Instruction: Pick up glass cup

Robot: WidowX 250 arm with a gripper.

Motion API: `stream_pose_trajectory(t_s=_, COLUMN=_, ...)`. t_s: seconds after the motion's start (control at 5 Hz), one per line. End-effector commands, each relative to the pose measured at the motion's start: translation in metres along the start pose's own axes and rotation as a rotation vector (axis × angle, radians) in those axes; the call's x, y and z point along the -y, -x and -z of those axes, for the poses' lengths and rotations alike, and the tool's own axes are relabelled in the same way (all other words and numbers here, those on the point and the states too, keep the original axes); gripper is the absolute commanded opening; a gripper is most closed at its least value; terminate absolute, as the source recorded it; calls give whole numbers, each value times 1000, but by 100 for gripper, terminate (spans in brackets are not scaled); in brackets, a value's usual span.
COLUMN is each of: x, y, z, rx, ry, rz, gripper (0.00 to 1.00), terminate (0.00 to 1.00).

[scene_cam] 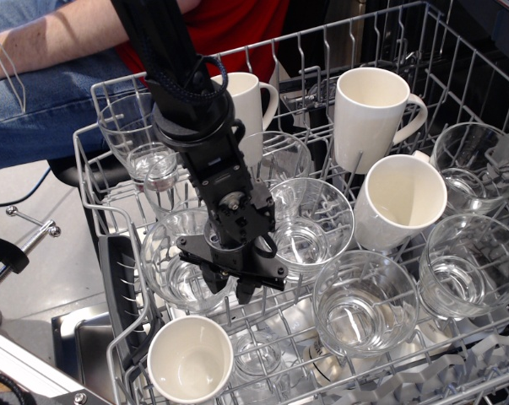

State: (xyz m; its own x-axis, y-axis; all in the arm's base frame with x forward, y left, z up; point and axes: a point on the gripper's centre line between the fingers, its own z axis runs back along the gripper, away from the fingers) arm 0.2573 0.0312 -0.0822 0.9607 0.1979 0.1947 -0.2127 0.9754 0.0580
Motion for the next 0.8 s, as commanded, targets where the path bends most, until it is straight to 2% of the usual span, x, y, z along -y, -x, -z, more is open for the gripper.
stream_pose_trajectory(t_s=0.0, x=1, y=-15, z=-22, rx=64, ry=29, rz=-4, gripper=0, terminate=0)
stream_pose_trajectory(t_s=0.2, x=1, y=-18, z=-45, rx=47, ry=7, rz=4, gripper=0, terminate=0)
stream_pose_trajectory(t_s=0.6, x=7, y=-29, z=-111, rx=-1, ry=-63, rz=18, gripper=0, terminate=0)
